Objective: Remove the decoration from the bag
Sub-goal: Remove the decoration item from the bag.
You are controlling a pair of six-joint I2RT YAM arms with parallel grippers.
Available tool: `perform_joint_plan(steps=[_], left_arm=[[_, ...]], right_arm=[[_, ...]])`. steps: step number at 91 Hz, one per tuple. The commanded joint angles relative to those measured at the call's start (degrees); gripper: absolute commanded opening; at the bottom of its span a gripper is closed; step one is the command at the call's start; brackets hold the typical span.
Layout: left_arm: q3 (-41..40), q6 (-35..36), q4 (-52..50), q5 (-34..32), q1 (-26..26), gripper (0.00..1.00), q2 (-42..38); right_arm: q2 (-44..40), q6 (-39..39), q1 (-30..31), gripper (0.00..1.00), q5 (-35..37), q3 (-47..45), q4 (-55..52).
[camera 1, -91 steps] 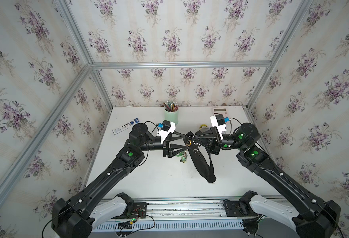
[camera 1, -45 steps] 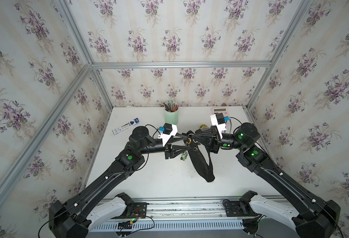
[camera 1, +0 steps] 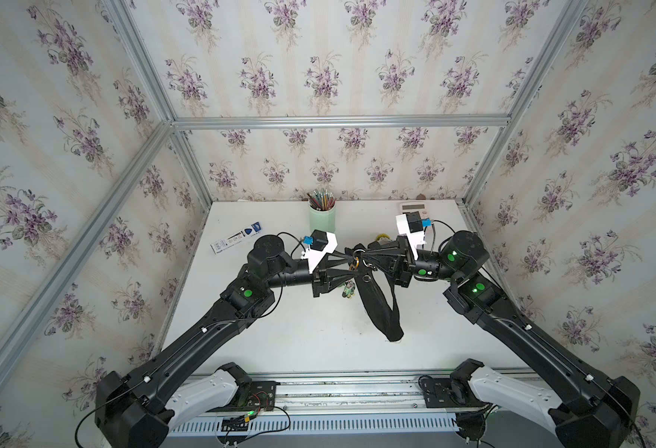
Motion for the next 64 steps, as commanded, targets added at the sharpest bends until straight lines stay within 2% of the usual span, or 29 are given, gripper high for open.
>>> perform_joint_plan(steps=[1, 9, 22, 36, 54, 64], left_arm=[[0.67, 0.33, 0.80, 0.84, -0.06, 0.38, 0.07], [0.67, 0.17, 1.00, 1.03, -0.05, 0.31, 0.14], [0.75, 0.28, 0.84, 1.06, -0.11, 0.25, 0.09], [0.89, 0.58, 0.36, 1.15, -0.04, 0.12, -0.06], [1.65, 0.84, -0.58, 1.94, -0.11, 0.03, -0.27], [2.02, 1.29, -1.29, 1.98, -0.09, 0.02, -0.39]], right_arm=[[-0.09, -0.23, 0.06, 0.00, 0.25, 0.38, 1.34], [-0.16, -0.16, 0.01, 0.00, 0.23, 0.38, 1.34], [-0.37, -0.17, 0.06, 0.00, 0.34, 0.25, 1.34], [-0.77, -0.34, 0.06, 0.00, 1.20, 0.20, 0.91], [-1.25, -1.16, 0.06, 0.00, 3.42, 0.11, -0.82], [-1.49, -1.36, 0.01, 0.00, 4.52, -0.03, -1.52]])
